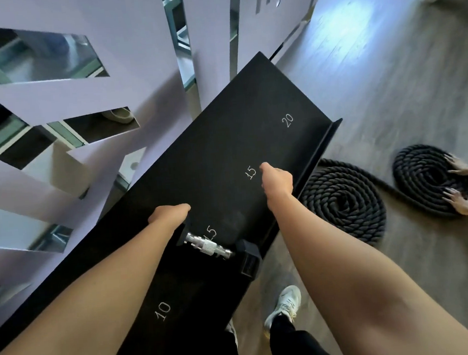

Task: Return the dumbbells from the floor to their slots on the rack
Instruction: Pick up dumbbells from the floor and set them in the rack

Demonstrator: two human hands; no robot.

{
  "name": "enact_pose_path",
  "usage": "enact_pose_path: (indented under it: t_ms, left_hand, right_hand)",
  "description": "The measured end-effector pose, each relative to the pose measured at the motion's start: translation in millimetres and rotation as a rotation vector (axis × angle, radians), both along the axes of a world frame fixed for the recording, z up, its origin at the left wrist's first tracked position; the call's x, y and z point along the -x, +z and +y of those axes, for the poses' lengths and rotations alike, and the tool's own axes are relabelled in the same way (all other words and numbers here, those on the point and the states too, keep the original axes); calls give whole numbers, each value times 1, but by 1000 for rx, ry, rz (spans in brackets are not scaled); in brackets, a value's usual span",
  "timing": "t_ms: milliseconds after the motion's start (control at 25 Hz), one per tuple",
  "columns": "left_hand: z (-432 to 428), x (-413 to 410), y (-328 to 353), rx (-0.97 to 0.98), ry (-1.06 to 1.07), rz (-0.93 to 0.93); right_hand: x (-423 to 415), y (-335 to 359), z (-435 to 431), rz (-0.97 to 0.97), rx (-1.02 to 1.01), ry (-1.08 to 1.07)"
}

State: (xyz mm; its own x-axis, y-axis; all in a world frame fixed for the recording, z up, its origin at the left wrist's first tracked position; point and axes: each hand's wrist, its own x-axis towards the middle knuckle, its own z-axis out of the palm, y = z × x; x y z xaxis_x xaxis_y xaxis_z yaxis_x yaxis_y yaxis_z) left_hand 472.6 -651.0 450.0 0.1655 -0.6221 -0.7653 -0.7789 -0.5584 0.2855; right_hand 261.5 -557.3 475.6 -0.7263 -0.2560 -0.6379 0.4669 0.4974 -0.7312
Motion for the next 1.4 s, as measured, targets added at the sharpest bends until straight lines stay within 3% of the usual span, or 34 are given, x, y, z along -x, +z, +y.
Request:
enact_pose_path:
  t_ms: [120, 240, 400, 560, 800, 960, 1080, 1400]
  left_hand:
    - [5, 37, 24, 157, -29, 48]
    - [26, 102, 61, 272, -39, 379]
    - [105, 193, 115, 234, -292, 744]
    - [217, 260, 149, 230, -544, 899]
    - [476, 310, 156, 433, -1244, 959]
    - [645, 322, 143, 485, -1596, 977]
    - [746, 320, 131, 436, -1725, 950]
    - [904, 373, 67, 160, -1817, 803]
  right_hand:
    - [17, 23, 24, 60, 58, -70]
    - [40, 49, 62, 135, 84, -150]
    - [89, 95, 156, 297, 97, -276]
    - [123, 132, 303, 556, 51, -410]
    - [98, 128, 600, 831, -281, -444]
    - [58, 109, 770, 723, -546, -514]
    - [32, 93, 869, 589, -654, -566]
    - [44, 36, 1001, 317, -623, -769]
